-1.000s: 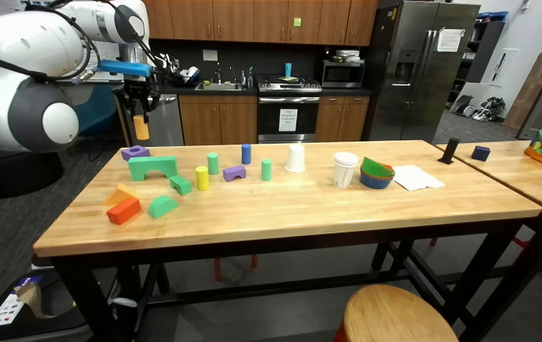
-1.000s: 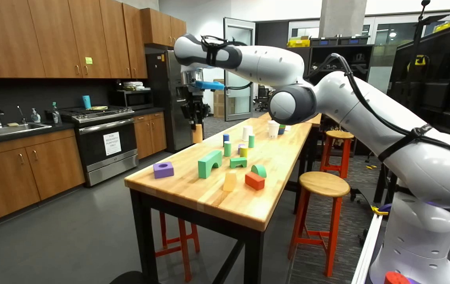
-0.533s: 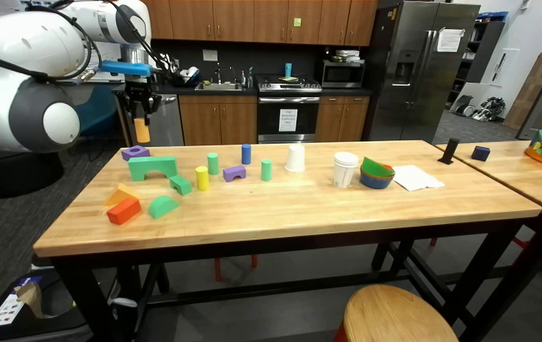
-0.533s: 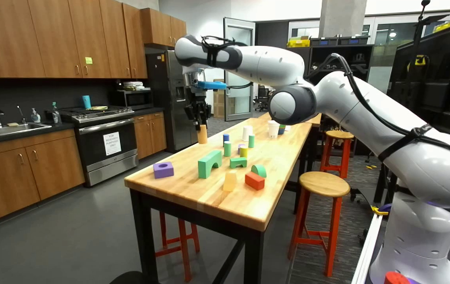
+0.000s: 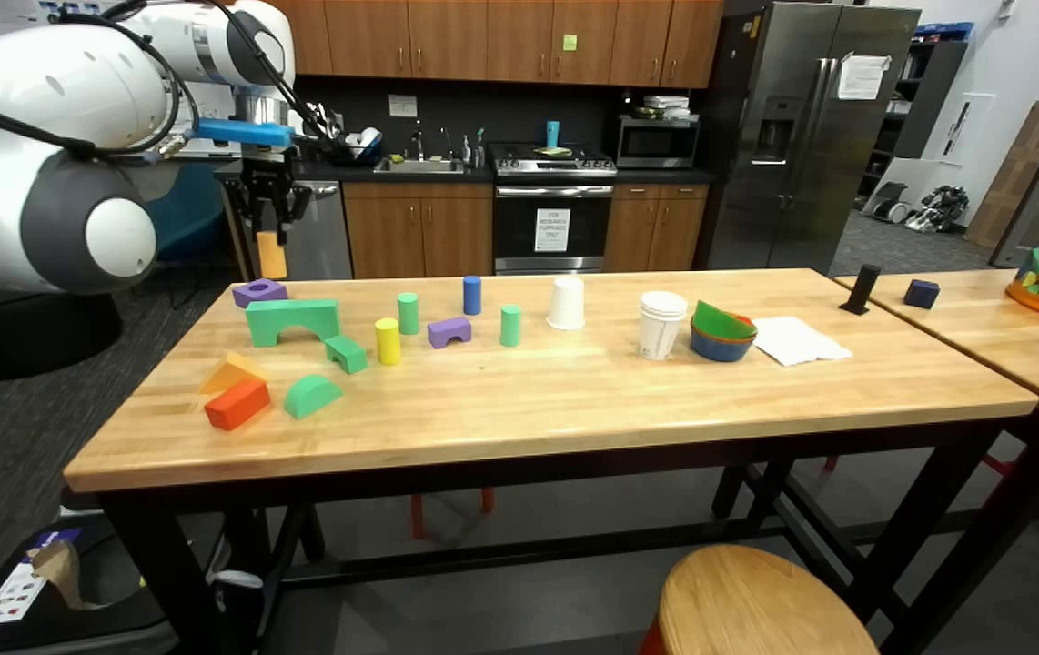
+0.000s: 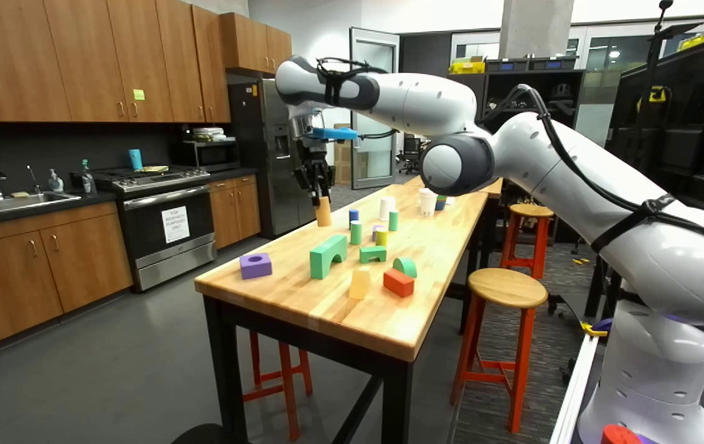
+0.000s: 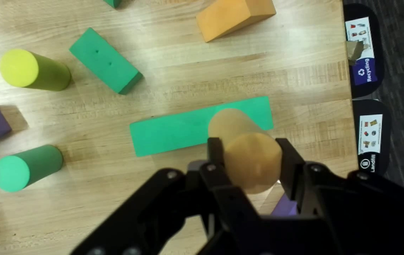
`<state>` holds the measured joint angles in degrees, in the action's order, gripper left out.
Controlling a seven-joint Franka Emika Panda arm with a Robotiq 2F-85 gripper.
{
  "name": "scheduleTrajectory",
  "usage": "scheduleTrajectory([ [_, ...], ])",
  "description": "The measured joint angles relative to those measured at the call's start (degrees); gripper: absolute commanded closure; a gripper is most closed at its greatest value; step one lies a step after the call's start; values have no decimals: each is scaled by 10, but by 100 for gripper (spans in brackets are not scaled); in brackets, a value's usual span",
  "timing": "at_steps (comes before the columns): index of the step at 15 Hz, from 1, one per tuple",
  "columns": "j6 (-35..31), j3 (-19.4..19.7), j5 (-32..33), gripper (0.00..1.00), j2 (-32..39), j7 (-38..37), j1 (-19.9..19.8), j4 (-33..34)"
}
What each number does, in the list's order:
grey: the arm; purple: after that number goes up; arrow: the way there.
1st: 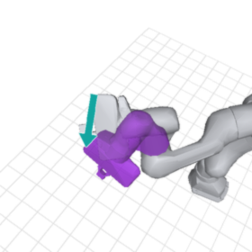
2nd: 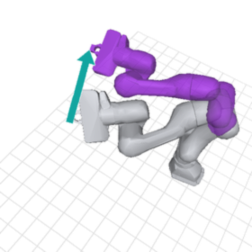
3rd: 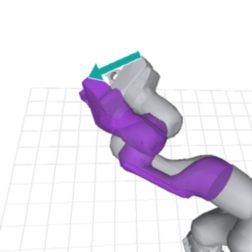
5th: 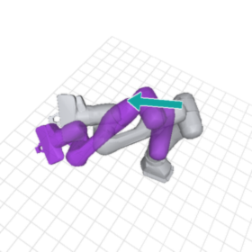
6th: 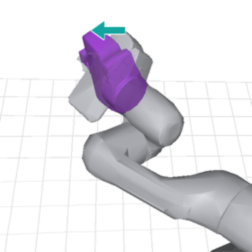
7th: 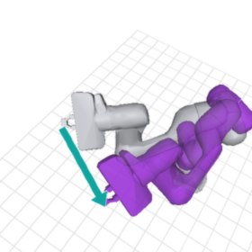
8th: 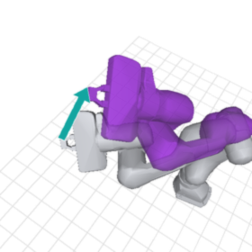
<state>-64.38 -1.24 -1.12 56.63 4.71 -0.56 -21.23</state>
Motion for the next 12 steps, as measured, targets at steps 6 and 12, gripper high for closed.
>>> scheduleTrajectory([
  [6, 1, 0, -1, 85, 0, 1, 0, 0],
  [12, 0, -4, -6, 85, 2, 1, 1, 0],
])
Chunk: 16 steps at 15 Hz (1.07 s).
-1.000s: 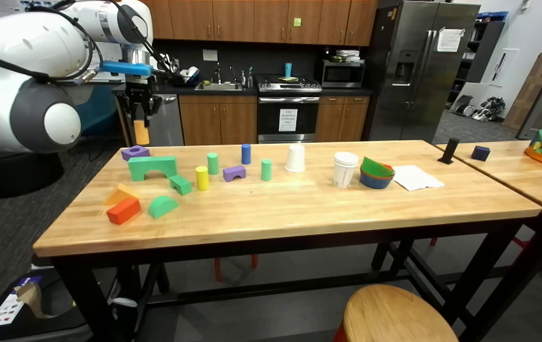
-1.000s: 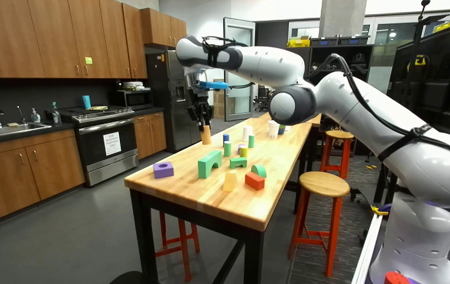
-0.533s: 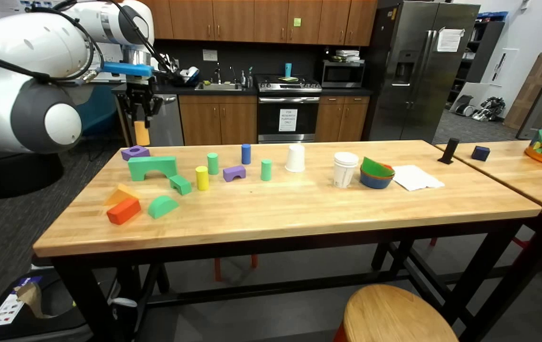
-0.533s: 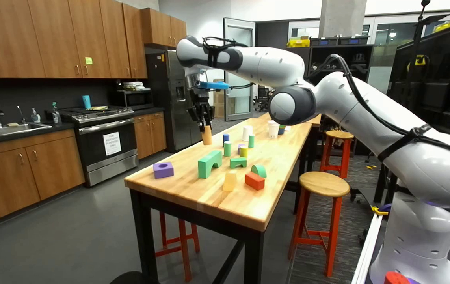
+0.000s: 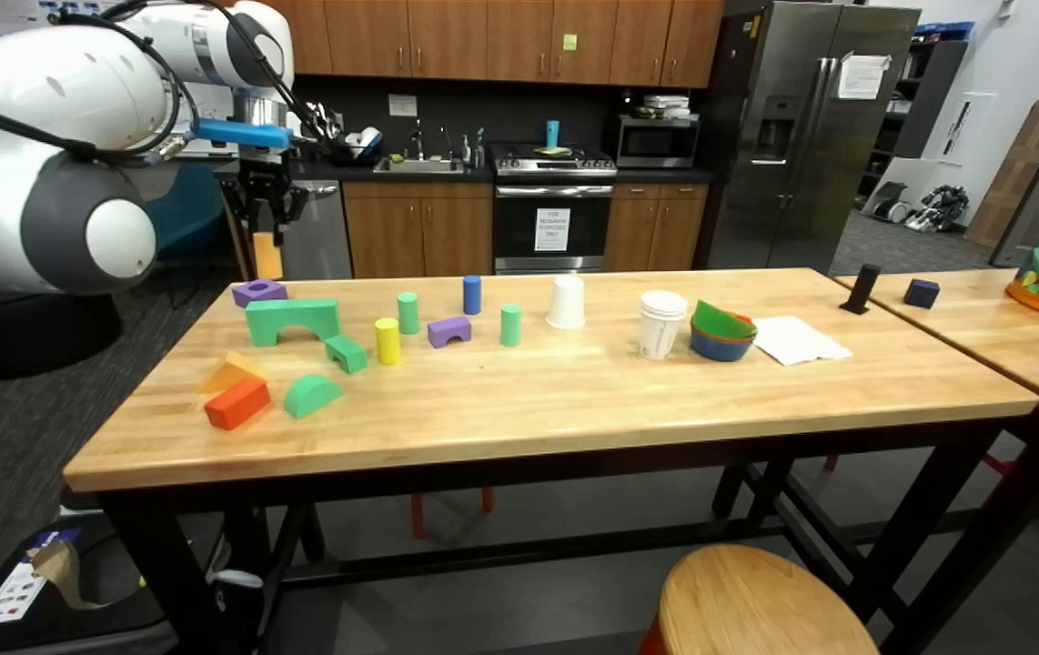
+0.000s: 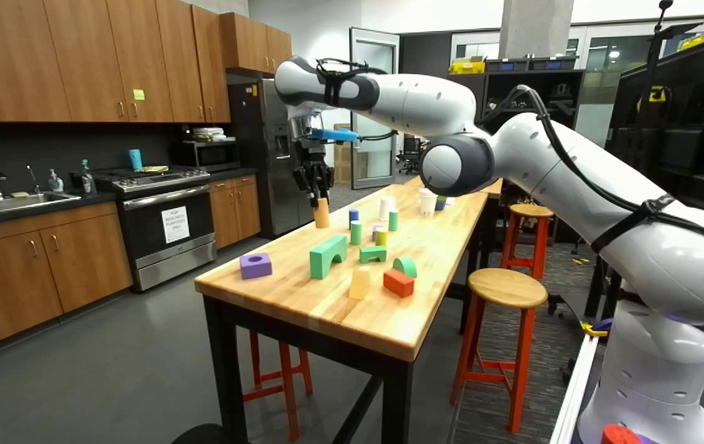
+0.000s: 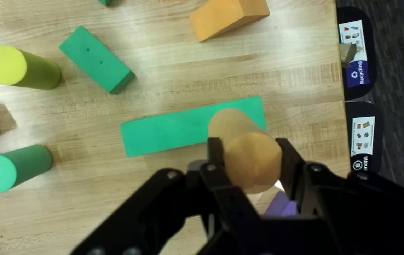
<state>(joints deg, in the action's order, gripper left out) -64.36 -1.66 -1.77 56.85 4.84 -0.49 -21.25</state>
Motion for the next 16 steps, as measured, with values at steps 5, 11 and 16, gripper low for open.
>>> scheduleTrajectory([
  [5, 0, 0, 0, 85, 4, 0, 1, 0],
  [11, -7, 0, 0, 85, 27, 0, 0, 0],
  [16, -15, 0, 0, 85, 40, 0, -3, 0],
])
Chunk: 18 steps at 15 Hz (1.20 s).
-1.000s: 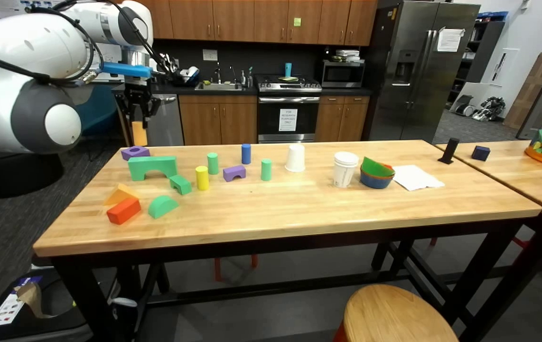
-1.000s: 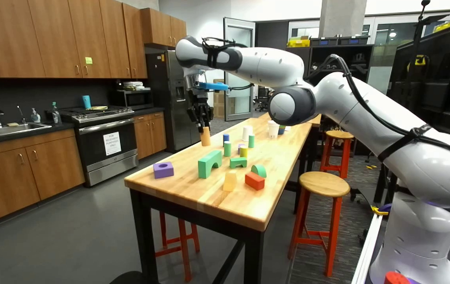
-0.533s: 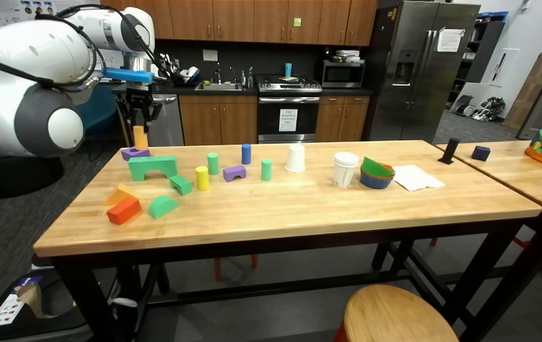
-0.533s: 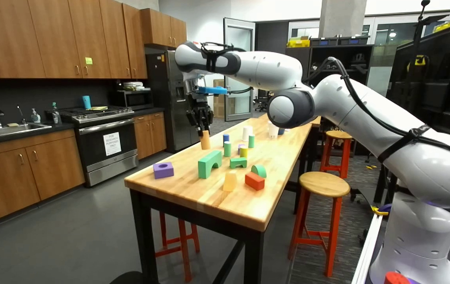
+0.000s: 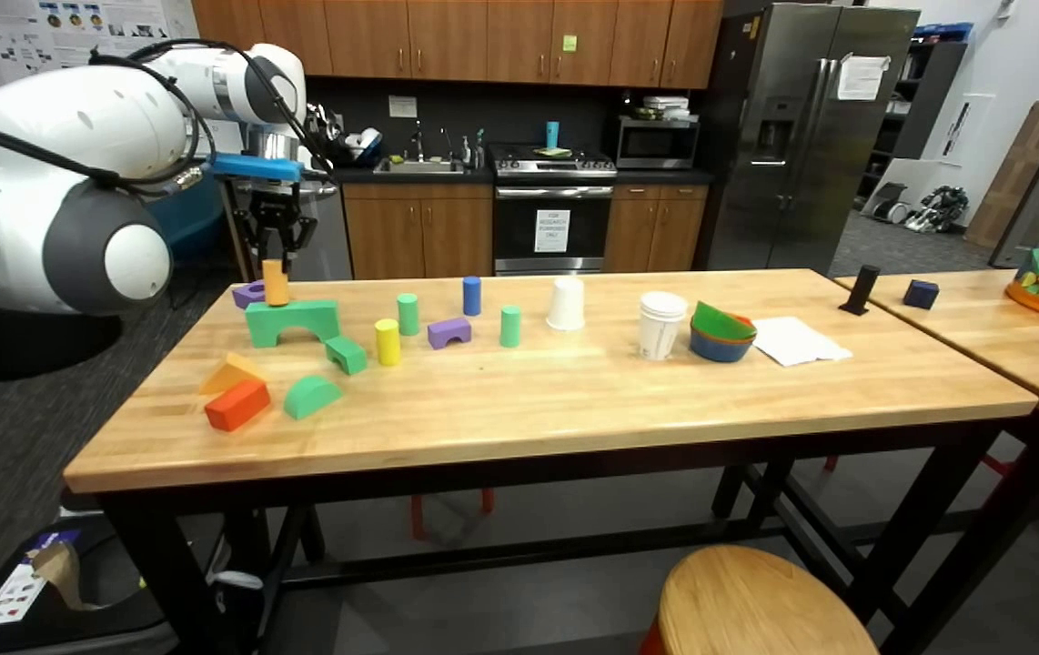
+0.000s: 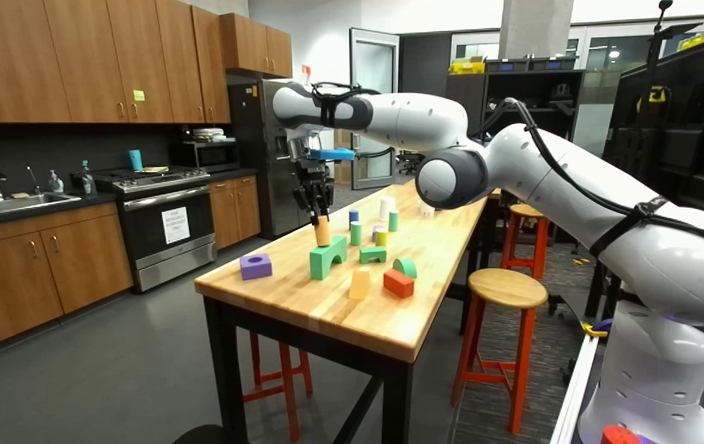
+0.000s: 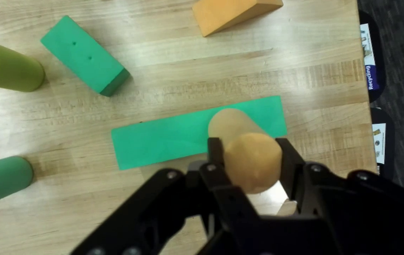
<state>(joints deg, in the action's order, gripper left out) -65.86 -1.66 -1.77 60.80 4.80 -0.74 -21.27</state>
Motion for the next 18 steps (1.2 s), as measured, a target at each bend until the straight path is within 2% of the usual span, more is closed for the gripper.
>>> scheduleTrajectory([
  [7, -44, 0, 0, 85, -14, 0, 0, 3],
  [18, -47, -1, 0, 85, -25, 0, 1, 3],
])
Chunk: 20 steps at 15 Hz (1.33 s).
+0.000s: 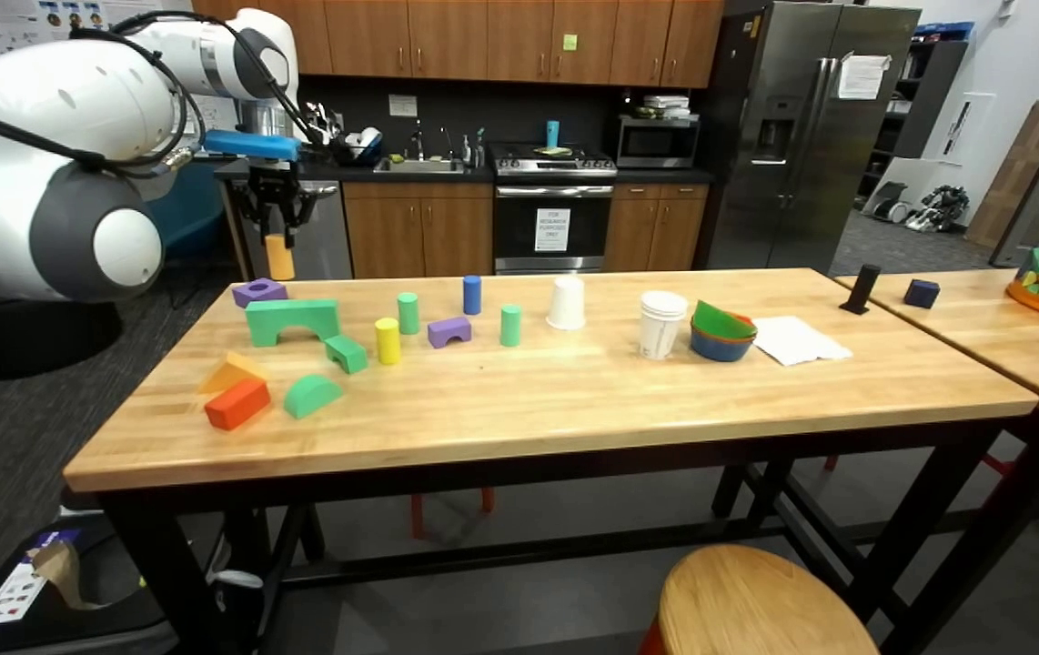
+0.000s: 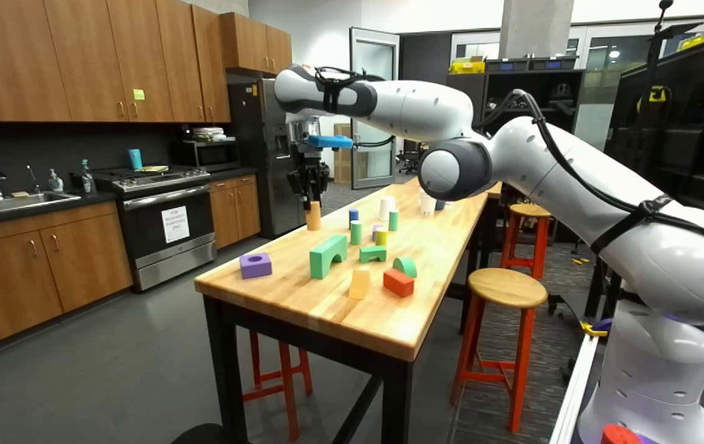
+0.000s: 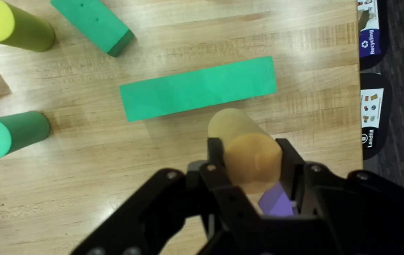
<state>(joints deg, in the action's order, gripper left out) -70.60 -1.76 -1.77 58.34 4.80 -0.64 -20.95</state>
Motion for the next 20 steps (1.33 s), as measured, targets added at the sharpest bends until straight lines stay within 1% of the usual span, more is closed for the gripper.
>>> scheduleTrajectory([
  [14, 1, 0, 0, 85, 0, 0, 0, -1],
  [20, 31, -1, -1, 85, 0, 2, 0, -1],
])
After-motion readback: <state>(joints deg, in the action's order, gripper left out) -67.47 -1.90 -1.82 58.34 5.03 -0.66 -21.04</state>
